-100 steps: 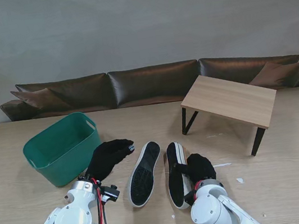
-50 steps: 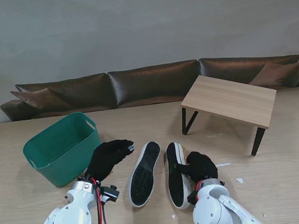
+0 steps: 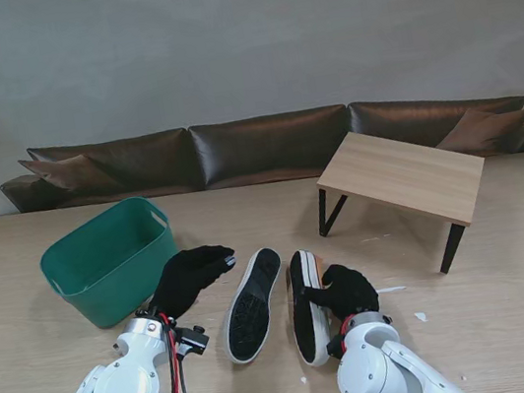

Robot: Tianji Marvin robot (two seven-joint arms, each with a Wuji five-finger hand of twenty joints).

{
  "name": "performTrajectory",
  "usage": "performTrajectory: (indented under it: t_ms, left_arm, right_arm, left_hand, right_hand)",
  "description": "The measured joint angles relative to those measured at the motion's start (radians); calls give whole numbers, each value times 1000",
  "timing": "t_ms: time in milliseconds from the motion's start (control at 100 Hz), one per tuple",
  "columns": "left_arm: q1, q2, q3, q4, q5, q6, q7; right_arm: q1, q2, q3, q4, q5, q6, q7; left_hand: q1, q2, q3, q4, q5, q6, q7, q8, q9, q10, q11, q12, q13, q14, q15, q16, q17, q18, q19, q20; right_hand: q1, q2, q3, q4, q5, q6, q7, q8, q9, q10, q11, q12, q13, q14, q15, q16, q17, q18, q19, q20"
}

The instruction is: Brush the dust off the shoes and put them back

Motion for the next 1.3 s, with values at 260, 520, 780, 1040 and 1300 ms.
performTrajectory:
  t_ms: [260, 520, 780, 1040, 1300]
  left_arm:
    - [0, 0, 0, 0, -1, 0, -2]
    - [0, 1, 0, 0, -1, -1, -2]
    - [1, 1, -1, 1, -1, -4, -2]
    - [1, 1, -1, 1, -5, -5, -2]
    - [2, 1, -2, 1, -7, -10, -2]
  right_arm:
    - [7, 5, -7, 3, -42, 9, 14]
    - [18, 30, -11, 1, -140, 25, 58]
    - [27, 58, -10, -5, -206, 28, 102]
    - [36, 85, -10, -9, -294, 37, 169]
    - [45, 115, -11, -11, -359, 53, 217]
  left_hand:
    - [11, 0, -3, 0, 1, 0, 0, 0, 21, 0, 4, 0, 0, 0, 0, 0, 0, 0, 0, 0]
    - [19, 11, -6, 0, 1, 0, 1, 0, 21, 0, 4, 1, 0, 0, 0, 0, 0, 0, 0, 0]
    - [19, 11, -6, 0, 1, 0, 3, 5, 21, 0, 4, 1, 1, 0, 0, 0, 0, 0, -1, 0]
    - [19, 11, -6, 0, 1, 0, 4, 5, 21, 0, 4, 1, 1, 0, 0, 0, 0, 0, -1, 1]
    - [19, 11, -14, 0, 3, 0, 4, 6, 21, 0, 4, 1, 1, 0, 0, 0, 0, 0, -1, 1]
  right_hand:
    - [-12, 0, 0, 0, 0, 0, 3, 0, 0, -11, 0, 0, 0, -15, 0, 0, 0, -12, 0, -1]
    - [-19, -25, -2, 0, 0, -20, 15, 0, 0, -38, 0, 0, 0, -62, -5, 0, 0, -29, 0, -7]
    - [-21, -53, -2, 0, 0, -27, 27, 0, 1, -54, 0, 0, 0, -88, -11, 0, 1, -50, 0, -11]
    - [-6, -60, 25, 12, 0, -47, 40, 0, 1, -78, 0, 0, 0, -127, -20, 0, 1, -75, 0, -24]
    - [60, -61, 82, 13, 0, -61, 51, 5, 2, -103, 0, 0, 0, -164, -33, 0, 1, -100, 0, -26]
